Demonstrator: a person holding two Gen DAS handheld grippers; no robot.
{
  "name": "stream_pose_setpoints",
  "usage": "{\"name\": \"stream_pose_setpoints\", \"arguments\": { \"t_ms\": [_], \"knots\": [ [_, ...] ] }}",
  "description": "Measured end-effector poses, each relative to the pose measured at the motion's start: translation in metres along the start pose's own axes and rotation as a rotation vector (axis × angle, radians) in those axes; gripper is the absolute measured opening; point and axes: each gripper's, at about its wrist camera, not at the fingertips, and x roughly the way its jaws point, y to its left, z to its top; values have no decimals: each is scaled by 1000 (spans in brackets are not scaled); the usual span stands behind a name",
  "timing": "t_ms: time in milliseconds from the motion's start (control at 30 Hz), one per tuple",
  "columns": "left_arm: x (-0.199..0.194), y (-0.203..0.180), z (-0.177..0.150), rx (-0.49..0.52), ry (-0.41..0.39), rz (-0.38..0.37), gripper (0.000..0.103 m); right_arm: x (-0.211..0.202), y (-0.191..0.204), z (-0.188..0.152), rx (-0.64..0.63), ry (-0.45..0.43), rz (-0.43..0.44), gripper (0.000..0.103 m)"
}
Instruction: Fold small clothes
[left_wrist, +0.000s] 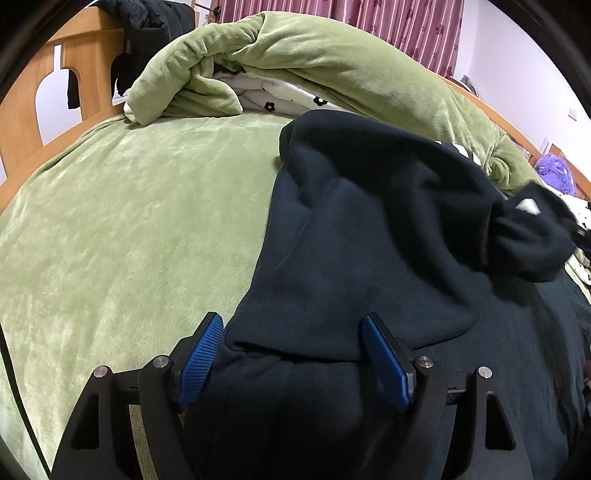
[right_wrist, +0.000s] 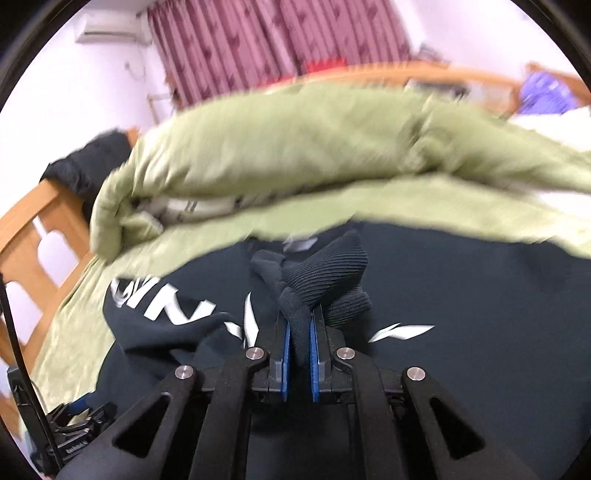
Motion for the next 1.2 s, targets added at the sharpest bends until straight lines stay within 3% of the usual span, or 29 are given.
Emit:
{"name": "stream_pose_setpoints", "arguments": {
  "t_ms": [133, 333, 400, 433, 500, 600, 667, 867, 1067, 1133, 1200],
  "knots": [
    [0, 1, 0, -3, 1, -8, 77, -30, -35, -6, 1, -42, -110, 8],
    [-9, 2, 4, -11, -14, -48, 75, -36, -78, -26, 95, 20, -128, 13],
    [-15, 1, 7, -9, -20, -76, 75, -27, -85, -37, 89, 68, -184, 29],
    [-17, 0, 8, -8, -20, -82, 75, -24, -89, -40, 92, 81, -208, 32],
    [-20, 0, 12, -5, -21, -82, 75, -24, -101, -44, 129, 97, -207, 50],
    [-19, 3, 17, -19, -20, -73, 75, -31, -115, -44, 190, 72, -193, 63],
    [-15, 4, 20, -32, -12, -77, 75, -28, -118, -41, 194, 81, -194, 66],
    [-5, -1, 26, -34, 15, -98, 76, -1, -130, -29, 260, 148, -109, 67],
    [14, -5, 22, -20, 84, -58, 76, 43, -123, -23, 214, 269, -103, 65],
    [19, -5, 19, -23, 101, -50, 76, 52, -114, -25, 157, 294, -115, 53],
    [19, -5, 18, -22, 101, -48, 76, 44, -103, -22, 77, 242, -105, 26]
  ]
}}
